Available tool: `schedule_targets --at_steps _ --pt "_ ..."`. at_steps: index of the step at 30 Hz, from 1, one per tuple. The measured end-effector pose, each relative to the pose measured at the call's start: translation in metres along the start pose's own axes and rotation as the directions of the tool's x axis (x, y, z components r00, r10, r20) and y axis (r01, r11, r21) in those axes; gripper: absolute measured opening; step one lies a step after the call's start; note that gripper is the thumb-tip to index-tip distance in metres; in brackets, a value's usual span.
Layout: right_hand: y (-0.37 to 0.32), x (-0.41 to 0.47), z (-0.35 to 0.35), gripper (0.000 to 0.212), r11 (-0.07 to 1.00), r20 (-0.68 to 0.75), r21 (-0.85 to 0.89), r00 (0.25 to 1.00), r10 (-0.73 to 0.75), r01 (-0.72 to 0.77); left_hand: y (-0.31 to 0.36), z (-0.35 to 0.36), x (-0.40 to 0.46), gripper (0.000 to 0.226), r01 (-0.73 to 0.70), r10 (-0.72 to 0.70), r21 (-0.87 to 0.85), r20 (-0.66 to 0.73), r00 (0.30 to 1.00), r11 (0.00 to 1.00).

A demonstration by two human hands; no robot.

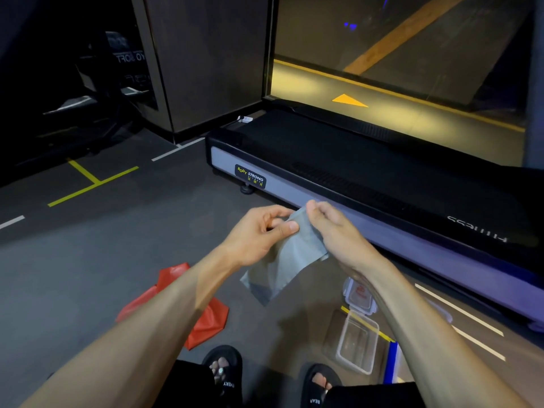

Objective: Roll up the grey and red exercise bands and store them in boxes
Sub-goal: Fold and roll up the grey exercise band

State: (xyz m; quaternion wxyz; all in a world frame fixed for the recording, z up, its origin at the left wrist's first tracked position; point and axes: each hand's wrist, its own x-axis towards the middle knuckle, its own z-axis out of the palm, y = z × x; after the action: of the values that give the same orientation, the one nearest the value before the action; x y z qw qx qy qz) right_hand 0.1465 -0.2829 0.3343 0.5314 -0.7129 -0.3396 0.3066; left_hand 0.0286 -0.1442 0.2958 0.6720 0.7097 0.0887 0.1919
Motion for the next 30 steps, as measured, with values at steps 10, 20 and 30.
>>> schedule_targets --at_steps 10,20,30 --pt "-0.001 0.003 -0.01 0.032 0.994 0.025 0.097 0.998 -0.056 0.054 0.003 -0.005 0.0 0.028 0.102 -0.101 -0.085 0.009 0.995 0.991" --pt "-0.004 0.003 -0.017 0.038 0.999 0.001 0.03 1.0 0.013 -0.013 -0.007 -0.011 0.0 0.022 0.062 -0.062 0.012 -0.011 0.998 0.998" --pt "-0.01 -0.002 -0.005 0.037 0.975 0.1 0.206 0.993 0.066 -0.085 -0.003 -0.01 0.005 0.022 -0.042 0.042 -0.008 -0.051 0.998 0.999"
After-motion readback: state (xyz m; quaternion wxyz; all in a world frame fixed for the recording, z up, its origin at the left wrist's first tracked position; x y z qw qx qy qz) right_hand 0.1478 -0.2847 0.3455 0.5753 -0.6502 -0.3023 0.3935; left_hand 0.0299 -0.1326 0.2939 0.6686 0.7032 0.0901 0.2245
